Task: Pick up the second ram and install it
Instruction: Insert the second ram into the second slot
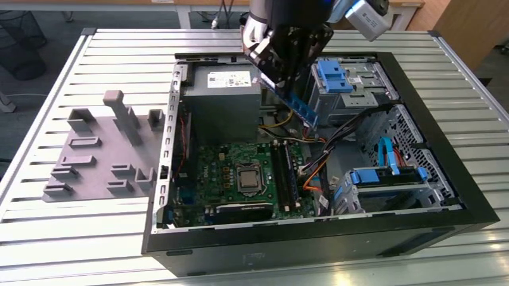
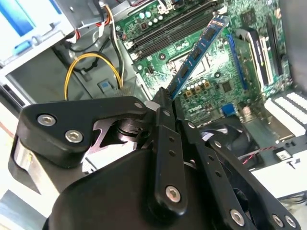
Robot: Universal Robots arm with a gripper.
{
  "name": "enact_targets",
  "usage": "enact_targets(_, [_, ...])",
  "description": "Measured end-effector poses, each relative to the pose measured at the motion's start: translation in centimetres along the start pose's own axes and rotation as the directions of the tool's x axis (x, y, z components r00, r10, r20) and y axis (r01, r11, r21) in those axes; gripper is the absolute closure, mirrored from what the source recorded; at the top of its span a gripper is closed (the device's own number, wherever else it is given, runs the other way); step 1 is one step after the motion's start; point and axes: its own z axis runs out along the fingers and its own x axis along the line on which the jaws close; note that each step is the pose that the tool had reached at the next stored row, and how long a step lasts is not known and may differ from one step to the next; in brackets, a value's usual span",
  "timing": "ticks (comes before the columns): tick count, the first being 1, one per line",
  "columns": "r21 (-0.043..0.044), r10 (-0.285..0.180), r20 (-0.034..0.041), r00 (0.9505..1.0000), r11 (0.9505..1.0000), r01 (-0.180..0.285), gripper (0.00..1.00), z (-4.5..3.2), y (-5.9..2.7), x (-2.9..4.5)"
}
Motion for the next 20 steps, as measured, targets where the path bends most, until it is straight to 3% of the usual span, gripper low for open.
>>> enact_targets(5, [0.0006, 0.084, -0.0009, 0.9965, 0.9965, -0.084, 0.86, 0.07, 0.0, 0.0])
enact_targets(10, [0.0012, 0.17, -0.0018, 0.9854, 0.9854, -0.17, 0.86, 0.16, 0.0, 0.0])
enact_targets(15, [0.0017, 0.255, -0.0026, 0.9669, 0.9669, -0.255, 0.86, 0.24, 0.0, 0.0])
enact_targets(20, [0.0024, 0.339, -0.0034, 0.9408, 0.9408, -0.339, 0.86, 0.33, 0.0, 0.0])
